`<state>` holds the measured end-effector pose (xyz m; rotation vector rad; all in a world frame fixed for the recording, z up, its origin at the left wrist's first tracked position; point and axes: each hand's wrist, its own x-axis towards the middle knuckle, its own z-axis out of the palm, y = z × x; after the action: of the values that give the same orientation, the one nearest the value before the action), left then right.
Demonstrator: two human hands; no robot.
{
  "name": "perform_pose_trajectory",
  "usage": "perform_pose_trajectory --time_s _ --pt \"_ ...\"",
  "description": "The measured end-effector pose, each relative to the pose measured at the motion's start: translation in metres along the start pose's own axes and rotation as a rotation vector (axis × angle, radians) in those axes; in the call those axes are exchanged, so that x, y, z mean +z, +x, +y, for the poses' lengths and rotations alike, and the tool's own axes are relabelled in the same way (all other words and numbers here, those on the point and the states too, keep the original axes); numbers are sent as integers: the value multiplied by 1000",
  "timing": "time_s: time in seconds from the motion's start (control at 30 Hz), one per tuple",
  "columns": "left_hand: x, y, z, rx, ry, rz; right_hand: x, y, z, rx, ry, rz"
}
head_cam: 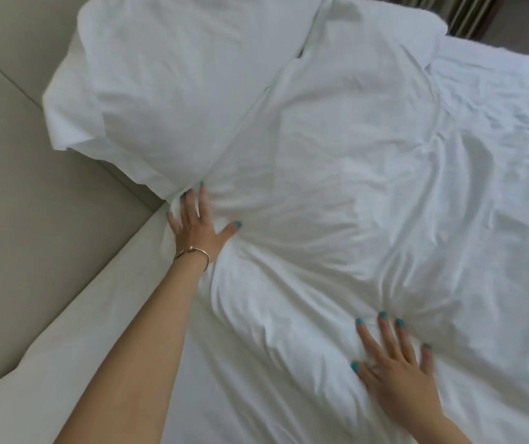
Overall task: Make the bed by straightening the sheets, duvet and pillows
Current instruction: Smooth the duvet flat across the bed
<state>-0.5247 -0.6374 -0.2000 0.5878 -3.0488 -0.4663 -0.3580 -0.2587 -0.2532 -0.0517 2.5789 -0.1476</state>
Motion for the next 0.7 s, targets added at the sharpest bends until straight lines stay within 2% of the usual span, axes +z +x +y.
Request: perform_pose_trajectory --time_s 0.07,0.13,0.2,0.23,0.27,0.33,0.4,0.5,0.57,0.63,0.7 --pt "-10 17 1 -21 -46 100 0 5 0 26 34 -20" --pt "-16 20 -5 -33 -204 176 0 14 1 -25 -13 27" --pt "-14 12 -24 -191 -452 245 3 16 5 -48 -7 40" --pt "-10 5 -41 -314 -533 211 3 17 5 -44 -7 69" --pt "-7 -3 -56 -428 -582 107 4 16 3 -36 -3 76" --pt "-3 -20 -76 -531 -646 -189 5 14 2 -25 -8 39" --pt "-7 -33 -74 -525 -777 -280 0 12 0 -23 -33 10" --pt "-37 -48 -45 -350 -934 -140 -26 8 -3 -54 -52 -61" --pt "-65 -59 -28 -202 -984 -57 -41 9 -2 -97 -12 -190" --pt "-97 -66 -17 -118 -1088 -84 -65 10 -6 -105 109 -330" --pt "-124 -65 -12 -154 -1180 -118 -97 9 -13 -23 406 -361"
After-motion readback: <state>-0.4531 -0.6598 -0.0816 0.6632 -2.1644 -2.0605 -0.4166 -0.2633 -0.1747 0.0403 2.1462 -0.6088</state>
